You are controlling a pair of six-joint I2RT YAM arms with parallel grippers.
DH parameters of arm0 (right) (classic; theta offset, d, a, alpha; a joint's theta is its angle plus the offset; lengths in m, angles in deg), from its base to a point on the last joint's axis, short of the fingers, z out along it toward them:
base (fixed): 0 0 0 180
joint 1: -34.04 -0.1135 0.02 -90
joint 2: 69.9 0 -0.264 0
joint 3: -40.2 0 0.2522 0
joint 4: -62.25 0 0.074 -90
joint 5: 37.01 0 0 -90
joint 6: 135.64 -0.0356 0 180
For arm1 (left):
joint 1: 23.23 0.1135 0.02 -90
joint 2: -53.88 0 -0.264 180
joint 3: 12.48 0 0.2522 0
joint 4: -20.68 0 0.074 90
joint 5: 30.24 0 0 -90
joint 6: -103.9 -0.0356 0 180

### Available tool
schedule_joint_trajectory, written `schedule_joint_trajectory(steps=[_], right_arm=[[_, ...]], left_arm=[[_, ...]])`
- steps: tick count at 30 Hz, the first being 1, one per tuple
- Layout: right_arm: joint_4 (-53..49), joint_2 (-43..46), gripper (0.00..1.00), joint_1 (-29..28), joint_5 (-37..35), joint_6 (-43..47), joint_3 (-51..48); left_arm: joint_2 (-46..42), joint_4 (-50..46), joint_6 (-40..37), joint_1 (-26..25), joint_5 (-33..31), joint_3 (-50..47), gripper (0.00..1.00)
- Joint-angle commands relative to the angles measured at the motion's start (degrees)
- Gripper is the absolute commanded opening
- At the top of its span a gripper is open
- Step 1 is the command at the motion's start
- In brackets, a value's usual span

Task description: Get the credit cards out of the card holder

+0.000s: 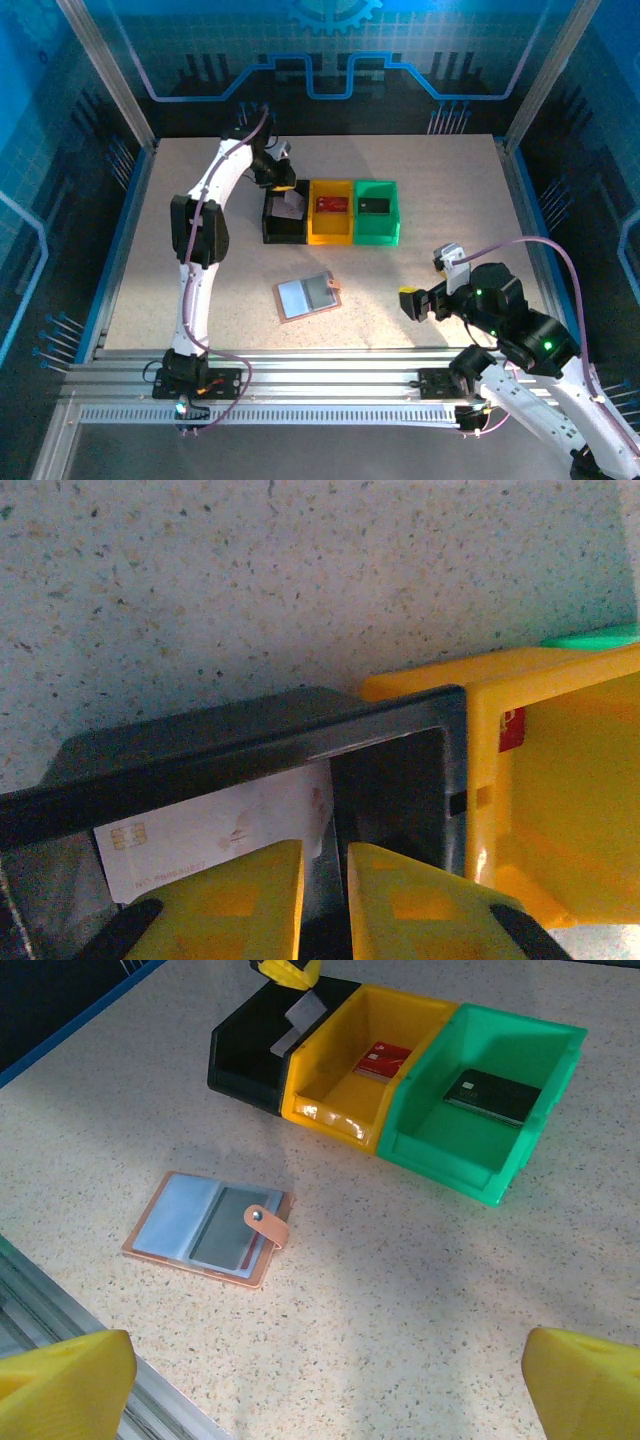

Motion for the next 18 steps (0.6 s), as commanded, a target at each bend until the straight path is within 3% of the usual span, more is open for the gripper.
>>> schedule_joint_trajectory(steps=[1,12,18], right_arm=[[0.1,1.0,1.00,-0.8,-1.0,-0.4,-0.6],[0.3,1.2,1.00,-0.9,-1.3,0.1,-0.8],[0.0,0.5,1.00,-0.9,-1.3,-0.5,-0.6]], left_arm=[[1.3,-3.3,-1.0,0.2,-1.3,3.2,0.21],[-4.4,-5.5,0.7,1.5,-2.1,6.8,0.30],[-19.3,0.5,4.6,-2.2,-2.8,-7.7,0.38]])
